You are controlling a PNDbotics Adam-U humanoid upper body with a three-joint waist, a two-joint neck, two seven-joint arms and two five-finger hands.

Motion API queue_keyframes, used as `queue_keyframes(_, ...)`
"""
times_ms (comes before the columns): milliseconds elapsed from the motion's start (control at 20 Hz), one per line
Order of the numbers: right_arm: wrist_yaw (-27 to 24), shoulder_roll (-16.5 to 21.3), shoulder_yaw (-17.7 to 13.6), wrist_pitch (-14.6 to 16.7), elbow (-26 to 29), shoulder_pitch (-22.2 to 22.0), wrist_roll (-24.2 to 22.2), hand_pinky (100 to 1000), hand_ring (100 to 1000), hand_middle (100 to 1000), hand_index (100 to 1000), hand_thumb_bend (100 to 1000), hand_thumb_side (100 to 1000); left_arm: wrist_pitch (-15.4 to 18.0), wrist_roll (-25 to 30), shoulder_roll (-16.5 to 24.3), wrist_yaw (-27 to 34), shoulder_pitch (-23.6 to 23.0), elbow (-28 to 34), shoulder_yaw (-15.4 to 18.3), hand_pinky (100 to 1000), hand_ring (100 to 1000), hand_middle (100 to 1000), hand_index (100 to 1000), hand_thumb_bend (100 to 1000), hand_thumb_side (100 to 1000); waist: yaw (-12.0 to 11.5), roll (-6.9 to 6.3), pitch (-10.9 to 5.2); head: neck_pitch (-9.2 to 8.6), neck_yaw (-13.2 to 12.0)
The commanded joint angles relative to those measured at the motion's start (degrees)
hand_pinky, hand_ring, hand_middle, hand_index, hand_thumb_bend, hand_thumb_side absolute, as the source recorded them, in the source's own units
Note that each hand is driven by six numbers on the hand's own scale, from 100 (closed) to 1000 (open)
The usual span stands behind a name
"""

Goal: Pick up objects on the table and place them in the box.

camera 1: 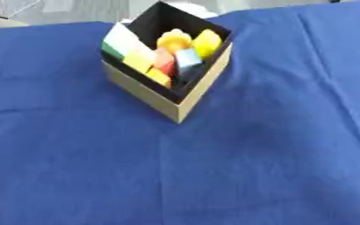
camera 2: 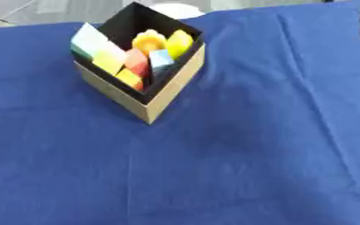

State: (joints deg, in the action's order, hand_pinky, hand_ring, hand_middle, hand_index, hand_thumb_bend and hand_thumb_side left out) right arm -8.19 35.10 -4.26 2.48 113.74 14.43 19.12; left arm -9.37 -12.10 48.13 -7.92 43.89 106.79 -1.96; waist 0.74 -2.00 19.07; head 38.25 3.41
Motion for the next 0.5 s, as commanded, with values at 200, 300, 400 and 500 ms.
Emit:
queue_keyframes(200,0.53,1.73,-0.78,0.46,0.85,1.43,-0.45,840,837,733,815,100,711,0.15,-8.25,-0.42,8.68,-9.69,7.63,4.91,837,809,752,851,122,595,-0.91,1.25,-2.18,0.5,2.62)
queue_keyframes(300,0.75,1.56,-0.9,0.62,0.85,1.59,-0.44,841,838,734,815,100,703,1.84,-9.07,-2.3,9.95,-12.4,7.76,5.66,836,807,750,848,106,600,-1.11,1.66,-2.34,0.53,2.84)
queue_keyframes(400,1.03,1.32,-1.04,0.79,0.85,1.61,-0.39,841,838,735,815,100,699,3.98,-9.97,-4.98,11.14,-14.98,7.79,6.7,834,804,746,846,100,610,-1.23,2.12,-2.4,0.64,3.0)
queue_keyframes(500,1.38,0.97,-1.15,0.86,0.85,1.48,-0.3,841,838,735,815,100,700,5.66,-10.94,-7.42,11.97,-17.2,7.8,7.69,833,801,743,845,100,623,-1.32,2.44,-2.37,0.73,3.13)
